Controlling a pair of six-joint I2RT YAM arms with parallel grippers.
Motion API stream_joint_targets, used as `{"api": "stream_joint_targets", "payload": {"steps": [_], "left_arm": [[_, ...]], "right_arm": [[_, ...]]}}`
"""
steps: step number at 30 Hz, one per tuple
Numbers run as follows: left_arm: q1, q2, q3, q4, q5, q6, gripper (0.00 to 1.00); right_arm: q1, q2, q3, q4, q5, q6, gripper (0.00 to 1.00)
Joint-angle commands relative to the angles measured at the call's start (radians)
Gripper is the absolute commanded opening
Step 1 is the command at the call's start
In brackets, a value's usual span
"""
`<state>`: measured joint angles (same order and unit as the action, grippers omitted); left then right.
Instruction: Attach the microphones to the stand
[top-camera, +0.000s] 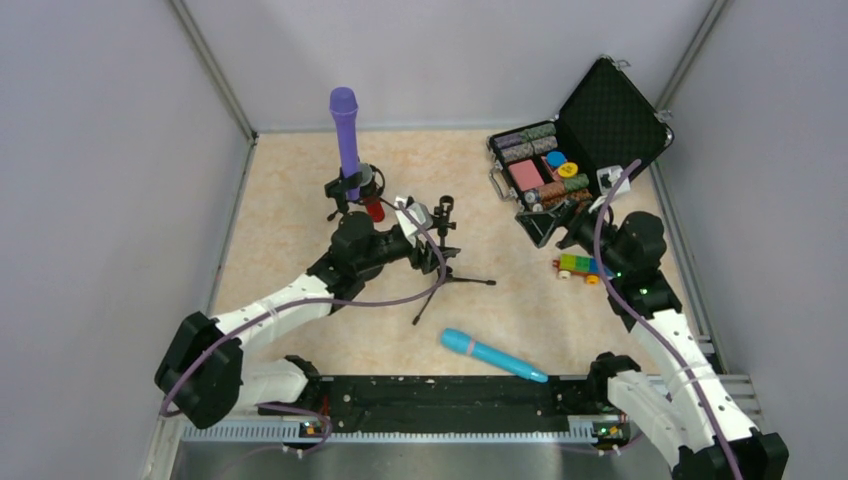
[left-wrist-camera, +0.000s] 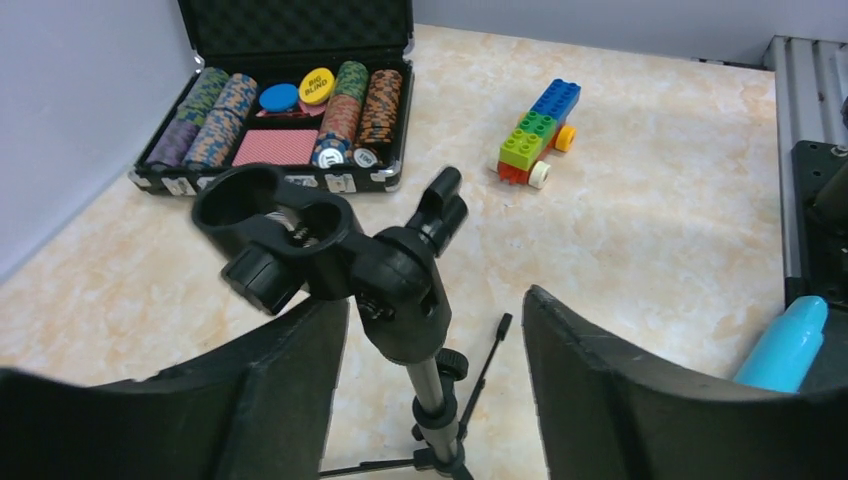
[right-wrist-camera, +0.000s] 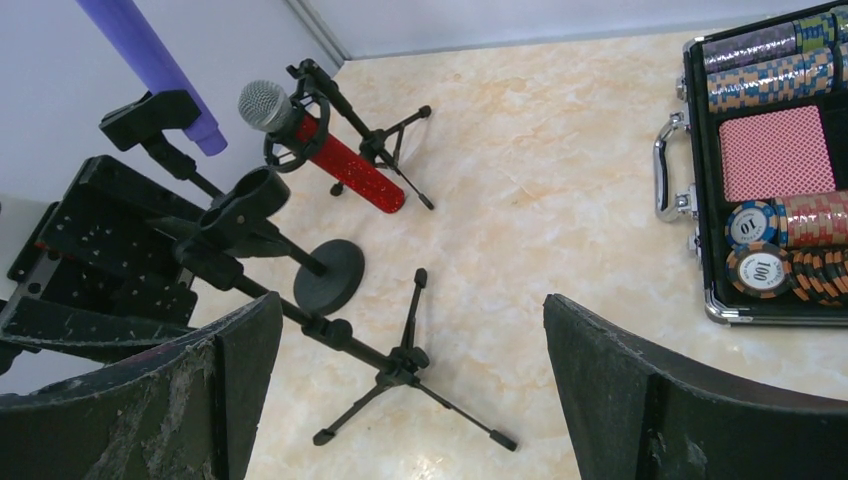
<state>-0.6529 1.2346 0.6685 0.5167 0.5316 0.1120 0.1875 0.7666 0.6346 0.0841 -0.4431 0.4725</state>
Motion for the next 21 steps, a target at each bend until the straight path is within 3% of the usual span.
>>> {"api": "stream_joint_targets", "payload": {"steps": [1, 5, 7, 14, 21], "left_arm": [[0.004, -0.049, 0.026, 0.03, 0.0, 0.014, 0.76], [0.003, -0.076, 0.039, 0.005, -0.004, 0.015, 0.86], [0.004, -0.09, 0.048, -0.018, -0.004, 0.017, 0.98], [-0.001, -0.118, 0.098, -0.142, -0.075, -0.008, 0.99], [-0.003, -0.107, 0.138, -0.146, -0.098, -0.022, 0.99]], "right_arm": [[0.001, 0.007, -0.004, 0.066, -0.02, 0.011, 0.99], [0.001, 0.013, -0.006, 0.08, -0.026, 0.017, 0.99], [0.001, 0.015, -0.006, 0.081, -0.027, 0.018, 0.99], [0.0, 0.021, -0.01, 0.095, -0.032, 0.029, 0.99], [0.0, 0.028, -0.015, 0.106, -0.037, 0.038, 0.99]]}}
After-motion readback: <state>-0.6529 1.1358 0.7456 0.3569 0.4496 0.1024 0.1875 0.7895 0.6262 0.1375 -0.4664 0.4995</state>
